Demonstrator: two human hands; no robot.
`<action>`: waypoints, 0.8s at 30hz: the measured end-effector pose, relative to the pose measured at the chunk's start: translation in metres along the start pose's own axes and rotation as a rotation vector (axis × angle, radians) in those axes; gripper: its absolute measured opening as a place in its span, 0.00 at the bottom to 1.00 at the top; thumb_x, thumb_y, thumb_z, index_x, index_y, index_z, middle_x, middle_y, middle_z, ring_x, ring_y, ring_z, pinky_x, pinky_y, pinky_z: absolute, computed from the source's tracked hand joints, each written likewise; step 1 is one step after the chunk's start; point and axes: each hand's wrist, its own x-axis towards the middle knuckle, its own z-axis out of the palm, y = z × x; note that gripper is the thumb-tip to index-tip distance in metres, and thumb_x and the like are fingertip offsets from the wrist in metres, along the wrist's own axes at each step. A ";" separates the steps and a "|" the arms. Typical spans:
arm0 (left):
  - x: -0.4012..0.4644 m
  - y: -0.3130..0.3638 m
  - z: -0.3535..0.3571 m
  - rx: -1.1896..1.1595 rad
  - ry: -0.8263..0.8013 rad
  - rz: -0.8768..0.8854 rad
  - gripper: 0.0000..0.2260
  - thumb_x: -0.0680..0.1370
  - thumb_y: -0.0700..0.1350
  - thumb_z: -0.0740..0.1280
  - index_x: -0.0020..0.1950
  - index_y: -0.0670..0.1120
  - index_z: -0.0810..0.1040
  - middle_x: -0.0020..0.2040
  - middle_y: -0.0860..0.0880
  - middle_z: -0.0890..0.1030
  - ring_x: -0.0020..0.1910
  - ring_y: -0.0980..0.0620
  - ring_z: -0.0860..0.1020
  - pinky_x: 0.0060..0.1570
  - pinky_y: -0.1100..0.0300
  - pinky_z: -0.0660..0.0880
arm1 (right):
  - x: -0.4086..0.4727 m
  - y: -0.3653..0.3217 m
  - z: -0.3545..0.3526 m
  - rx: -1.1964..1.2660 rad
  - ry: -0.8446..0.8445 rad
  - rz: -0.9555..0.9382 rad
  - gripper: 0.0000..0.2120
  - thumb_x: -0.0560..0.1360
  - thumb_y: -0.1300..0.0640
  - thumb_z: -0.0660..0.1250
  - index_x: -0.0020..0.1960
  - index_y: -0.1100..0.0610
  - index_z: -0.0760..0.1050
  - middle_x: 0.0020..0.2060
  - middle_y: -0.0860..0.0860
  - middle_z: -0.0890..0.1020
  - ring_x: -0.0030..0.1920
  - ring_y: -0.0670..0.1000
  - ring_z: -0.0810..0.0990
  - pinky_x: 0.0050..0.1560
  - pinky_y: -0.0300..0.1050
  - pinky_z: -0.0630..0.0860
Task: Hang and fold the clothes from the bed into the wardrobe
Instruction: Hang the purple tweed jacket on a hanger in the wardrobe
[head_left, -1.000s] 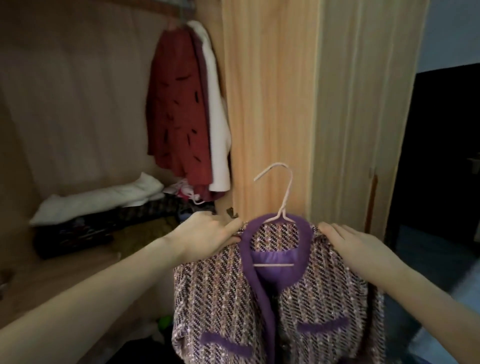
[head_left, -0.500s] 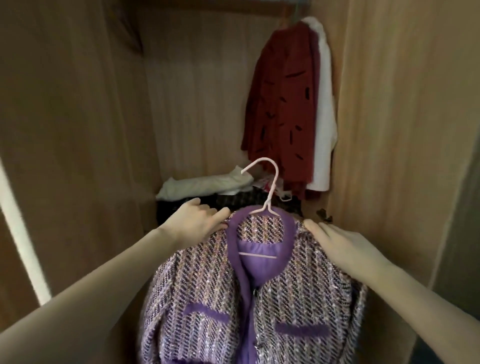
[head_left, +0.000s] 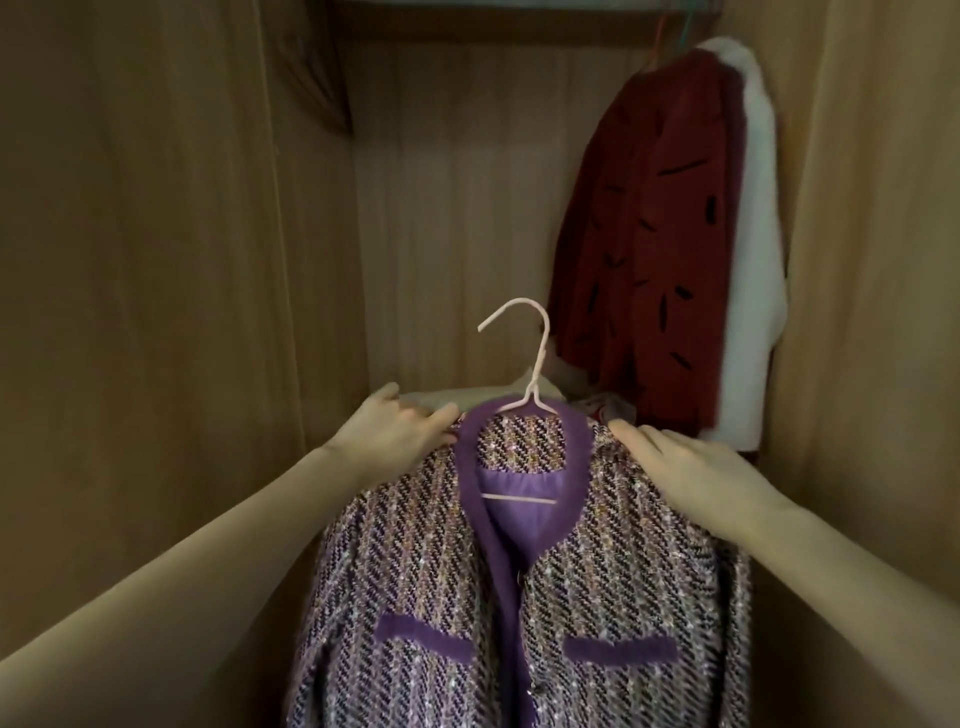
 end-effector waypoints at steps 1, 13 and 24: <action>0.014 -0.007 0.001 0.022 0.025 0.002 0.12 0.83 0.56 0.52 0.59 0.49 0.64 0.41 0.49 0.84 0.41 0.47 0.81 0.47 0.52 0.70 | 0.010 0.012 0.004 -0.006 0.014 0.004 0.34 0.63 0.70 0.61 0.69 0.59 0.62 0.46 0.54 0.80 0.41 0.55 0.83 0.22 0.48 0.74; 0.146 -0.062 0.032 0.228 0.093 0.008 0.12 0.82 0.55 0.58 0.56 0.47 0.67 0.40 0.49 0.83 0.39 0.46 0.82 0.43 0.52 0.71 | 0.113 0.113 0.051 0.101 0.158 0.133 0.26 0.77 0.61 0.60 0.70 0.47 0.54 0.50 0.47 0.75 0.49 0.53 0.80 0.32 0.48 0.68; 0.213 -0.119 0.079 0.298 0.041 -0.025 0.12 0.83 0.56 0.51 0.57 0.48 0.61 0.47 0.49 0.83 0.45 0.46 0.82 0.45 0.53 0.66 | 0.197 0.150 0.078 -0.014 0.118 0.128 0.34 0.75 0.65 0.53 0.77 0.54 0.45 0.56 0.51 0.74 0.55 0.53 0.78 0.39 0.46 0.71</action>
